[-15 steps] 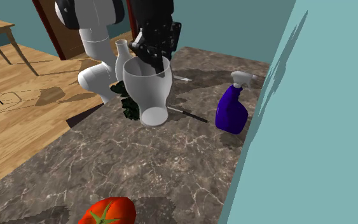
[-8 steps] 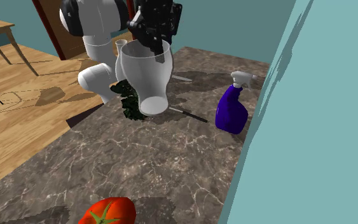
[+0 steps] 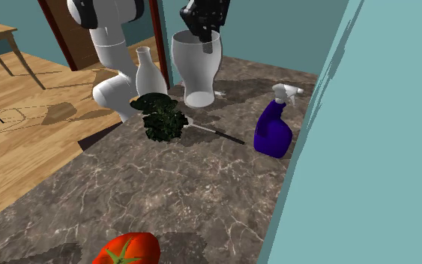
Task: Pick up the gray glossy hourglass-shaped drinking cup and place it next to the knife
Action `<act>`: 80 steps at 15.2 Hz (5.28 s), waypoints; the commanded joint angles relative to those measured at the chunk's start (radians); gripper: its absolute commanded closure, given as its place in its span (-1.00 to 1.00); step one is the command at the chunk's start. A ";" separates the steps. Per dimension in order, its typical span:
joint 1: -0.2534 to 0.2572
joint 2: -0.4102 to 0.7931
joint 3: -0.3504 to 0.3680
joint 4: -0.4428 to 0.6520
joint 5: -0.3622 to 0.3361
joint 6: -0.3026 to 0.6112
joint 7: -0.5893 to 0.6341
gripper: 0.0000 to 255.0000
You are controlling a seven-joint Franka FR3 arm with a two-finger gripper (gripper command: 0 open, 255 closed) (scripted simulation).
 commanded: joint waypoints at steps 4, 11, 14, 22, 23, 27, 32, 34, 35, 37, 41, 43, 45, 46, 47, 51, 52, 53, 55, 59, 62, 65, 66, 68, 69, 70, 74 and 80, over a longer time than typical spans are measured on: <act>0.066 -0.075 0.070 -0.092 -0.006 0.030 0.133 1.00; 0.145 -0.131 0.175 -0.159 -0.002 0.058 0.316 1.00; 0.178 -0.135 0.222 -0.164 0.000 0.065 0.397 1.00; 0.272 -0.087 0.354 -0.109 -0.011 0.076 0.619 1.00; 0.277 -0.082 0.361 -0.104 -0.013 0.076 0.630 1.00; 0.273 -0.133 0.353 -0.223 -0.001 0.147 0.615 1.00; 0.271 -0.182 0.347 -0.352 0.011 0.227 0.599 1.00; 0.270 -0.199 0.345 -0.400 0.014 0.257 0.594 1.00; 0.270 -0.207 0.344 -0.422 0.016 0.272 0.591 1.00; 0.271 -0.222 0.343 -0.466 0.019 0.302 0.587 1.00; 0.271 -0.247 0.341 -0.549 0.025 0.359 0.578 1.00; 0.272 -0.258 0.341 -0.588 0.028 0.387 0.574 1.00; 0.273 -0.268 0.341 -0.625 0.030 0.415 0.571 1.00; 0.273 -0.273 0.341 -0.644 0.031 0.428 0.569 1.00; 0.273 -0.277 0.341 -0.662 0.032 0.442 0.567 1.00; 0.275 -0.292 0.341 -0.731 0.037 0.496 0.561 1.00; 0.275 -0.295 0.342 -0.747 0.038 0.510 0.559 1.00; 0.276 -0.298 0.342 -0.763 0.039 0.523 0.558 1.00; 0.276 -0.303 0.343 -0.795 0.041 0.550 0.555 1.00; 0.278 -0.310 0.345 -0.856 0.044 0.604 0.550 1.00; 0.280 -0.314 0.347 -0.910 0.047 0.654 0.546 1.00; 0.280 -0.314 0.347 -0.910 0.047 0.654 0.546 1.00; 0.280 -0.314 0.347 -0.910 0.047 0.654 0.546 1.00; 0.280 -0.314 0.347 -0.910 0.047 0.654 0.546 1.00; 0.280 -0.314 0.347 -0.910 0.047 0.654 0.546 1.00; 0.280 -0.314 0.347 -0.910 0.047 0.654 0.546 1.00; 0.280 -0.314 0.347 -0.911 0.047 0.654 0.546 -1.00; 0.274 -0.310 0.336 -0.780 0.041 0.527 0.550 -1.00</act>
